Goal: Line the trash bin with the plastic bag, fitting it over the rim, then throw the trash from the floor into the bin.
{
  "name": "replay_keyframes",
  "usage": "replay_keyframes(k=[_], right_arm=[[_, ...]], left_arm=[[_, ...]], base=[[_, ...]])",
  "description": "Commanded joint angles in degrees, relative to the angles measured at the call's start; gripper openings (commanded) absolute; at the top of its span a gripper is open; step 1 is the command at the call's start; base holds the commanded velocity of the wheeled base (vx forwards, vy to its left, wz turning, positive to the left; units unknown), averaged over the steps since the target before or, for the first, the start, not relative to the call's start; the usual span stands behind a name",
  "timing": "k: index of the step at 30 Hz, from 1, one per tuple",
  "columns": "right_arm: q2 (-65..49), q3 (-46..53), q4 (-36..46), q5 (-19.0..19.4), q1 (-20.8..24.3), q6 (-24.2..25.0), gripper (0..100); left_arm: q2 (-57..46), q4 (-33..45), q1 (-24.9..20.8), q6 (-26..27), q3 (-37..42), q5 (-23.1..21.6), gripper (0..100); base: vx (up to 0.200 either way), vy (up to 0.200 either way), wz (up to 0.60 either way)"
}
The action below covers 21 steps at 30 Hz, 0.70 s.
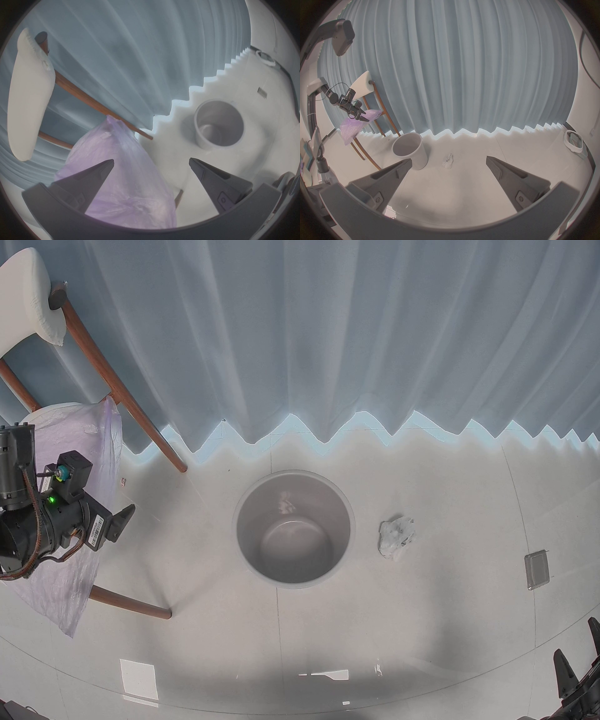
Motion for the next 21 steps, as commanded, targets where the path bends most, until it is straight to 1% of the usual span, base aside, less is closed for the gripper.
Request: replay_keyframes(k=[1, 4, 6, 14, 16, 19, 21], right_arm=[[-1.04, 1.01, -0.02, 0.04, 0.01, -0.01, 100], [-1.04, 1.01, -0.02, 0.04, 0.01, -0.01, 100], [-1.04, 1.01, -0.02, 0.04, 0.01, -0.01, 100], [-1.04, 1.01, -0.02, 0.04, 0.01, -0.01, 100], [-1.04, 1.01, -0.02, 0.04, 0.01, -0.01, 100], [-1.04, 1.01, -0.02, 0.04, 0.01, -0.01, 100], [-1.04, 1.01, -0.02, 0.04, 0.01, -0.01, 100]], left_arm=[[1.98, -0.01, -0.02, 2.58, -0.09, 4.12, 100], [3.03, -0.10, 0.07, 2.93, -0.18, 8.87, 100], [3.65, -0.10, -0.10, 2.84, -0.01, 10.36, 100], [6.37, -0.10, 0.77, 3.55, 0.70, 10.71, 100], [7.25, -0.19, 1.21, 4.78, 0.43, 11.06, 100], [7.96, -1.07, 3.59, 6.01, 0.08, 11.06, 100], [8.48, -2.65, 4.20, 6.53, 0.35, 11.06, 100]], base=[[0.000, 0.000, 0.00], [0.000, 0.000, 0.00], [0.000, 0.000, 0.00], [0.000, 0.000, 0.00], [0.000, 0.000, 0.00], [0.000, 0.000, 0.00], [0.000, 0.000, 0.00]])
